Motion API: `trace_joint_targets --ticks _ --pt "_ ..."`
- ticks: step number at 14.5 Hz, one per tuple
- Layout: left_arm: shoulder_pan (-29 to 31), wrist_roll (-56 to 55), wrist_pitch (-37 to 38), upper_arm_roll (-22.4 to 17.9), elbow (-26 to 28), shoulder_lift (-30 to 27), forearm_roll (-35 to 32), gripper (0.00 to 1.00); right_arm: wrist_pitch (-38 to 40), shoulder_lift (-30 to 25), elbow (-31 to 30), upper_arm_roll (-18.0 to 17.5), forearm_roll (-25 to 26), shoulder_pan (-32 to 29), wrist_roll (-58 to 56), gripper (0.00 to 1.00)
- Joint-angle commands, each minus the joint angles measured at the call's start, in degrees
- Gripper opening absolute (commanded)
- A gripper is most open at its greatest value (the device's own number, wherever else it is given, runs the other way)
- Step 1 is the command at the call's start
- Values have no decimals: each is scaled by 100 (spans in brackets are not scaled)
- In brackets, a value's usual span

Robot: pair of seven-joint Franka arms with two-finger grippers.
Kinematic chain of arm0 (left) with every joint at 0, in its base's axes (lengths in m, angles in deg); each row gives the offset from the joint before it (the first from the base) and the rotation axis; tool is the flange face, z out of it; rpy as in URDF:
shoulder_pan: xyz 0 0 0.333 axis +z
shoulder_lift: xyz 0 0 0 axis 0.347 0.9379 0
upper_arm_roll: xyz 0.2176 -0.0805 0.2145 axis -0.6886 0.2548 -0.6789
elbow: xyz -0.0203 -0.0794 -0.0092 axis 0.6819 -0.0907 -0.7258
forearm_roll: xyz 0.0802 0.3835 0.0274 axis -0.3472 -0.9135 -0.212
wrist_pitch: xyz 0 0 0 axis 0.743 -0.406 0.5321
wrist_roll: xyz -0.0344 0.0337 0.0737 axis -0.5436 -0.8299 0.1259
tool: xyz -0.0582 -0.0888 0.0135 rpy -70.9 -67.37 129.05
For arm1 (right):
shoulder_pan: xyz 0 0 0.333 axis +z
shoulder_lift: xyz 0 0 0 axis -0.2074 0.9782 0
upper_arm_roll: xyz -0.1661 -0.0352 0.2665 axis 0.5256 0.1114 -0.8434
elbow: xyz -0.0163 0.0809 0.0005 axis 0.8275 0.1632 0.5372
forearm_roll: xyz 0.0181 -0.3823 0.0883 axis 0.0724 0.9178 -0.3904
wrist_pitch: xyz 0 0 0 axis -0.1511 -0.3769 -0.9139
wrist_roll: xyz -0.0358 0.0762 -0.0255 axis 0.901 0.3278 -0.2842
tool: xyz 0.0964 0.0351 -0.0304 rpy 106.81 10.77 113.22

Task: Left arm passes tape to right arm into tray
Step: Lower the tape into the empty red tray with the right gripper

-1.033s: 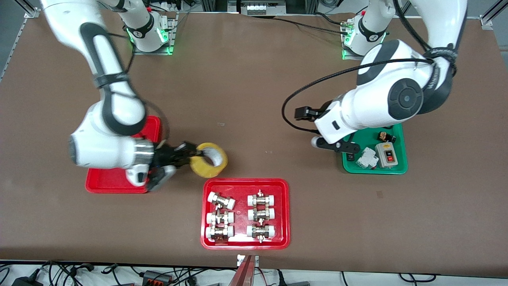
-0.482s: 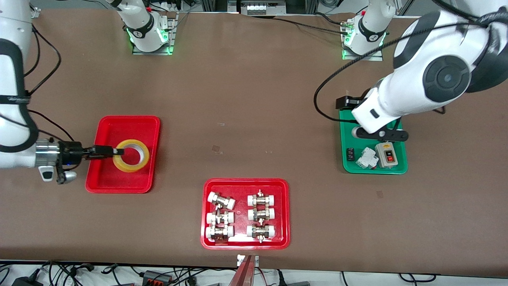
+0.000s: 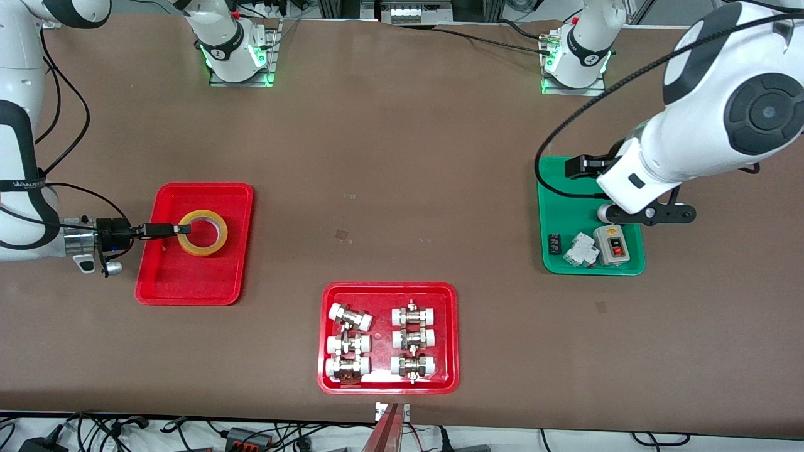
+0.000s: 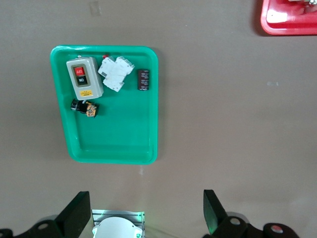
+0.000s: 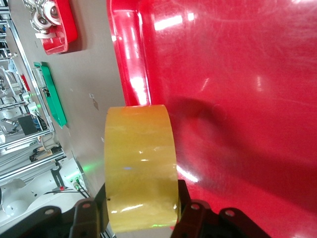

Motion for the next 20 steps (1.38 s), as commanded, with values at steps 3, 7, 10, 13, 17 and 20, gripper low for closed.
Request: trace_joint_targets --ticks 3,7,10,13,17,20 --pt "401 300 101 48 2 -46 -140 100 -87 98 48 -136 21 -160 -537 32" --pt "683 926 -170 39 421 -326 -149 100 -192 143 48 -136 21 -134 -573 100" --pt "806 935 -890 48 1563 -1046 -140 100 -429 125 48 -136 484 24 -547 100" --pt "955 970 -1156 57 2084 -1373 -140 100 -623 38 75 -136 1109 208 -468 100" --pt "982 1154 -1736 57 2787 -1830 -140 100 -799 11 92 -136 1785 480 -32 100" --pt "973 1436 -1745 4 2578 -1743 -140 100 -816 -401 145 -136 2645 911 743 100"
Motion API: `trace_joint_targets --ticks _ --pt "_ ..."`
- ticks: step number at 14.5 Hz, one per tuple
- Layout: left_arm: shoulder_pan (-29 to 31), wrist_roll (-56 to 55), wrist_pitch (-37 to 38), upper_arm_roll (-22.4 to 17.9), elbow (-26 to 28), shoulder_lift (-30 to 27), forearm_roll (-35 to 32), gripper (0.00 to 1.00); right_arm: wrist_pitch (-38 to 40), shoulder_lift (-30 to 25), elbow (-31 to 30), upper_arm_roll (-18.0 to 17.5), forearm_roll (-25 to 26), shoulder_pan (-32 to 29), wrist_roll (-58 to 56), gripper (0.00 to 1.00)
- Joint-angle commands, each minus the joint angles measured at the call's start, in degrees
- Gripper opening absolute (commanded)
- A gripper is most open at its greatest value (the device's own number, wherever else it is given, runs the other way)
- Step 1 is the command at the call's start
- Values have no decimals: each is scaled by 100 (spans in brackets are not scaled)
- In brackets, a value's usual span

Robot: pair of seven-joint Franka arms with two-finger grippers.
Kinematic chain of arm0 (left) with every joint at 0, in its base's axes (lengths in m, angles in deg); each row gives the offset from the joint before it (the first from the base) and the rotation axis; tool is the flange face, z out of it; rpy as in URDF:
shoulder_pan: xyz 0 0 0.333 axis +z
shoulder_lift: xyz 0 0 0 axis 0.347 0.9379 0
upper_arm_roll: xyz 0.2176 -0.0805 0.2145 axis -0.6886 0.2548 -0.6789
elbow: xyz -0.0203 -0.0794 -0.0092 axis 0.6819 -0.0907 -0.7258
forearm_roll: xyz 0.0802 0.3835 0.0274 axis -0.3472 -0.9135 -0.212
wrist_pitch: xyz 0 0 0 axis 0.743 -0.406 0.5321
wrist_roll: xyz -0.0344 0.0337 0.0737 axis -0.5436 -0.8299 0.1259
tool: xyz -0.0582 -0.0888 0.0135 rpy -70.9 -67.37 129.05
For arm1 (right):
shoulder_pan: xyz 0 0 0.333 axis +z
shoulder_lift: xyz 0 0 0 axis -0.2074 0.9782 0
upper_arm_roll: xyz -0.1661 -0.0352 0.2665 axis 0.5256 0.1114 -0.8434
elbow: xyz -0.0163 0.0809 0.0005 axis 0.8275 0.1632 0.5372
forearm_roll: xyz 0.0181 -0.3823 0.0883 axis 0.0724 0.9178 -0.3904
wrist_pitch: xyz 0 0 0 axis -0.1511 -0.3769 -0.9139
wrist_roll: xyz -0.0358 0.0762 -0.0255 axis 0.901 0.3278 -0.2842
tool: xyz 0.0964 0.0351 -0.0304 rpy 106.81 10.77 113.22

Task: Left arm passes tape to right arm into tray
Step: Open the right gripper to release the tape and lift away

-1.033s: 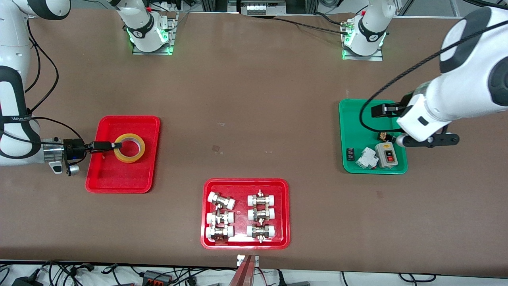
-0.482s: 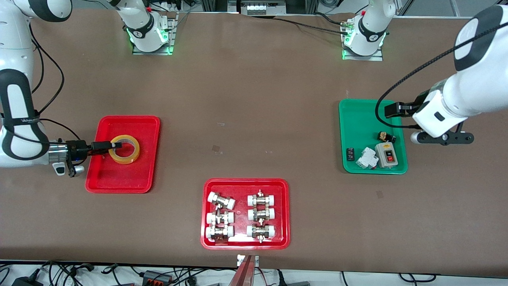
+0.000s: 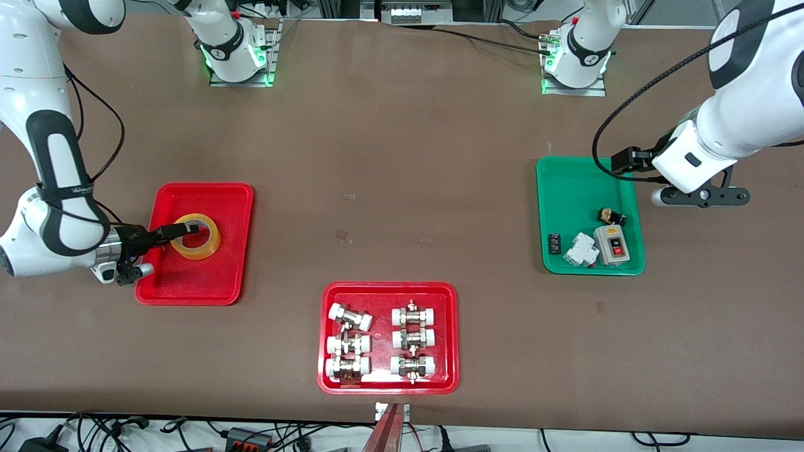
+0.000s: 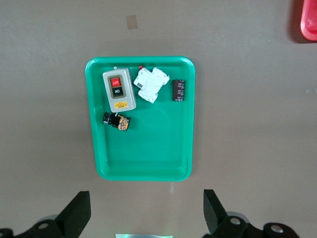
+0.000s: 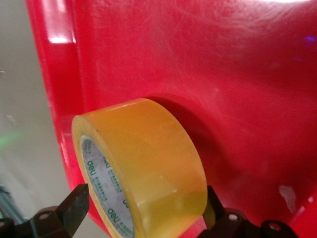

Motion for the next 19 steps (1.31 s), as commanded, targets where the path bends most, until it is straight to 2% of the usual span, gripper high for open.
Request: trace_joint_targets --ticks 1,5,8,11,14,17,19 --pt "70 249 -85 -3 -84 -15 -124 100 -19 -482 59 3 793 381 694 100" --pt "176 144 127 -38 -559 223 -124 100 -230 -921 95 -14 1506 417 880 100" --pt "193 64 118 -21 -771 241 -124 100 -186 -1308 95 -40 1525 452 1055 100" --pt "316 55 48 -21 -797 232 -63 100 -134 -1791 95 -32 1691 820 1783 100" --pt "299 55 91 14 -876 198 -124 100 287 -2292 95 -41 1849 1058 2724 100" --pt "-33 64 347 -222 -894 39 -115 100 402 -2776 103 -41 1982 1129 2806 100" --pt "-568 56 364 -739 -850 4 -115 100 411 -2881 121 -6 1982 1112 2761 100"
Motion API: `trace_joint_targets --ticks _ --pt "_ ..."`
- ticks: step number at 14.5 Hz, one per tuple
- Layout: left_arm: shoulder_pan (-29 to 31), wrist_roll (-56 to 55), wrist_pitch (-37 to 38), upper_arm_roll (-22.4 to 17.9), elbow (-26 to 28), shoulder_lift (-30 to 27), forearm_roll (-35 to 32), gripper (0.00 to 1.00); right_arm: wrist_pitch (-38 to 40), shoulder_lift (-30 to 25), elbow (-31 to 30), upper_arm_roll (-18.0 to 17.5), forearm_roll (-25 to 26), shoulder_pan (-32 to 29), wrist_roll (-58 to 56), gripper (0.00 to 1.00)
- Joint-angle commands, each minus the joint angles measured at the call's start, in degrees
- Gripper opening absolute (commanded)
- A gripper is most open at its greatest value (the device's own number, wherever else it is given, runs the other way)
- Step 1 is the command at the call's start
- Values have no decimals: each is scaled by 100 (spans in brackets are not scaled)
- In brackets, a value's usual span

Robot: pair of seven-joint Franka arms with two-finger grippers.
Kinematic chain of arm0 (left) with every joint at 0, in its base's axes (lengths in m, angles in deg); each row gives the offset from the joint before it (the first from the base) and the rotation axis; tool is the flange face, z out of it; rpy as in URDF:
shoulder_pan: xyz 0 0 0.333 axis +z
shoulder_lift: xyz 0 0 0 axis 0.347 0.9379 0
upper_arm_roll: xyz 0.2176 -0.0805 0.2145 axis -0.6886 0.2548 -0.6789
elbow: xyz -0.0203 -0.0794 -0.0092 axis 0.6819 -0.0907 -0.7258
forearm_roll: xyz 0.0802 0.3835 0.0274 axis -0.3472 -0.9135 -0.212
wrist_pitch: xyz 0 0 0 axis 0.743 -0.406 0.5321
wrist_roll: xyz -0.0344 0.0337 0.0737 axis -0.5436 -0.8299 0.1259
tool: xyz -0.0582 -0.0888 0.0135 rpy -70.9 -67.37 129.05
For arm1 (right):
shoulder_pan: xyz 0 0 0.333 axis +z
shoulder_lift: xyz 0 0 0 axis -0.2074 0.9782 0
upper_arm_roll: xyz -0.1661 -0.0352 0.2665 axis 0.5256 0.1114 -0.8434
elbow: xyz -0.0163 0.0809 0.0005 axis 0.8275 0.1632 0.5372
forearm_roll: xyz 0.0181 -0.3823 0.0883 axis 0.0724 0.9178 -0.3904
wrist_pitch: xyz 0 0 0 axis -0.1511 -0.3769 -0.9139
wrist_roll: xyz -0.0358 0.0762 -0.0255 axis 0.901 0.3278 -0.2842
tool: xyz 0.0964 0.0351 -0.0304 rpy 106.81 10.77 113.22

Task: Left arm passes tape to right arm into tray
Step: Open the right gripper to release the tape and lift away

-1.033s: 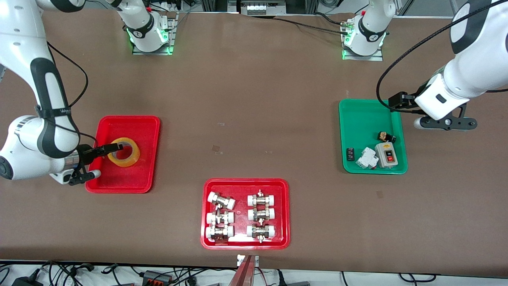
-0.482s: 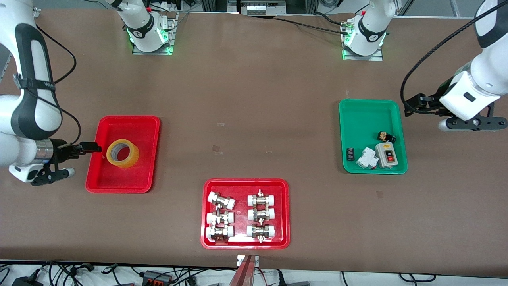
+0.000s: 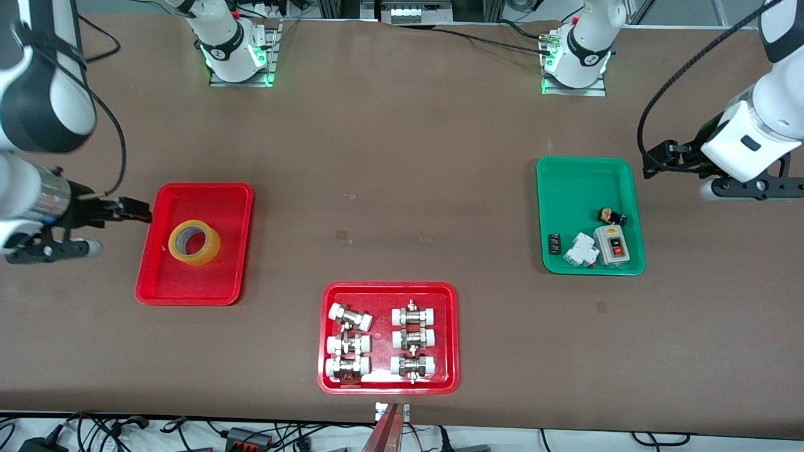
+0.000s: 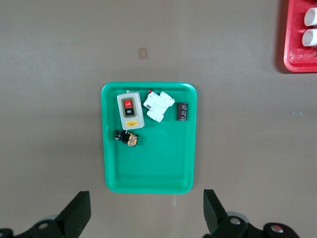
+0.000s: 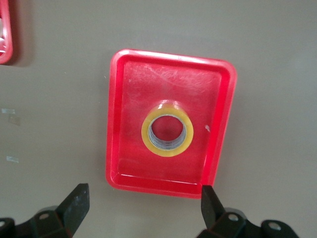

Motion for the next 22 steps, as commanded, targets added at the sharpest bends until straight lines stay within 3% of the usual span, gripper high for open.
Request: trace_joint_targets --ticks 1,5,8,14,18,22 --pt "-666 12 113 -719 -31 -98 -106 100 24 -209 -49 62 58 -36 65 100" --pt "-615 56 -168 -738 372 -282 -71 100 42 -280 233 45 31 -72 442 100" --pt "-615 56 -186 -738 364 -274 -71 100 -20 -472 215 54 31 -54 697 100" --pt "-615 56 -186 -730 505 -354 -97 100 -108 -658 145 448 93 227 697 100" --pt "-615 56 -178 -730 496 -345 -80 100 -292 -833 -170 449 84 201 610 100" --pt "-606 56 -178 -738 496 -345 -62 100 -574 -1526 -1119 449 154 192 592 100"
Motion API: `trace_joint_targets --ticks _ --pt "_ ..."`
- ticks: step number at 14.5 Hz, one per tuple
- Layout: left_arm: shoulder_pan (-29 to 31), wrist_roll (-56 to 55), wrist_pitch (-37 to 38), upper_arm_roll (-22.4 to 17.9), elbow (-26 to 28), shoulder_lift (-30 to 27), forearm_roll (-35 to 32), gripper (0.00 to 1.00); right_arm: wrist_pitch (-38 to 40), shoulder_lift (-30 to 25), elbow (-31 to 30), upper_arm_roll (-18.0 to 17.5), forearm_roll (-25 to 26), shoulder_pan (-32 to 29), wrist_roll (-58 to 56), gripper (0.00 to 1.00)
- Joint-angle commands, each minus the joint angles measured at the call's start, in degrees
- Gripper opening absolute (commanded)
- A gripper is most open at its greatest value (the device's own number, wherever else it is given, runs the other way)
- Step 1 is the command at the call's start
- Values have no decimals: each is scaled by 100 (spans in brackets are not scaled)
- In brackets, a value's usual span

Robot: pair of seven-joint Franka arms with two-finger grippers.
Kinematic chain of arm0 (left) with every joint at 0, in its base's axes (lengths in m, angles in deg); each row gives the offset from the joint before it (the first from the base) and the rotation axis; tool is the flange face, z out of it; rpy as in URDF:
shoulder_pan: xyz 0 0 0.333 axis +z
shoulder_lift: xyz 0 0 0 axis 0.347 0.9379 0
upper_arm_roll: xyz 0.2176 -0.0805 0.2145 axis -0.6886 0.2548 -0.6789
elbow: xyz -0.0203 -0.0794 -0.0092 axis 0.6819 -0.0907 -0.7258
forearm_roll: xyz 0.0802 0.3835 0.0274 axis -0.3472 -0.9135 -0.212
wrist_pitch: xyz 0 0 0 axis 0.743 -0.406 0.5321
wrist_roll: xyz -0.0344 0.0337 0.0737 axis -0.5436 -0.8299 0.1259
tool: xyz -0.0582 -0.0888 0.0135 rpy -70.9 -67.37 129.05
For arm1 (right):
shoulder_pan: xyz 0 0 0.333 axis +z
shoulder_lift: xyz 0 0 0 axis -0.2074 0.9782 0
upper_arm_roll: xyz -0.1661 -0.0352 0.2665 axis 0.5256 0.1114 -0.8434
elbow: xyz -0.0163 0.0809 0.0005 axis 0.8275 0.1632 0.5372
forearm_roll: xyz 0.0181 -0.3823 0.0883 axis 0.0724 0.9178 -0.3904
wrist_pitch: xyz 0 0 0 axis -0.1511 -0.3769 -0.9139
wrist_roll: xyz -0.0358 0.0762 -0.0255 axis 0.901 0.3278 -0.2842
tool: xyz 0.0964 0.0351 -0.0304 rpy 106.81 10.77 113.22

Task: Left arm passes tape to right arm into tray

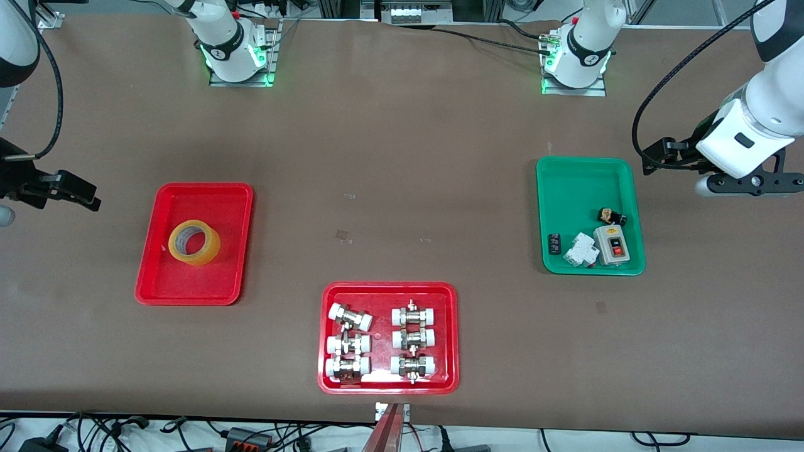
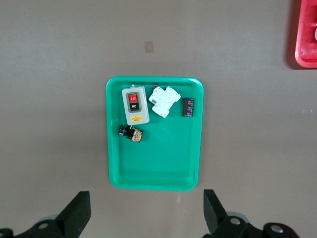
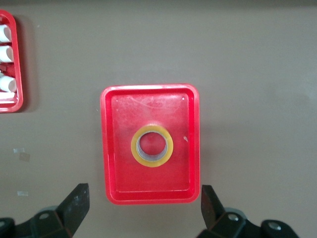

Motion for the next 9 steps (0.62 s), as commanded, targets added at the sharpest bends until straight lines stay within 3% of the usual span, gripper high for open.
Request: trace_joint_targets --ticks 1,4,9 --pt "-35 49 -80 -58 182 -189 -62 100 -187 -780 -944 86 119 98 6 100" --pt "-43 49 -80 -58 182 -189 -54 100 -275 -1150 -1455 68 321 124 6 100" --pt "-43 49 -80 -58 182 -180 -53 100 -267 -1116 -1527 77 181 98 15 100"
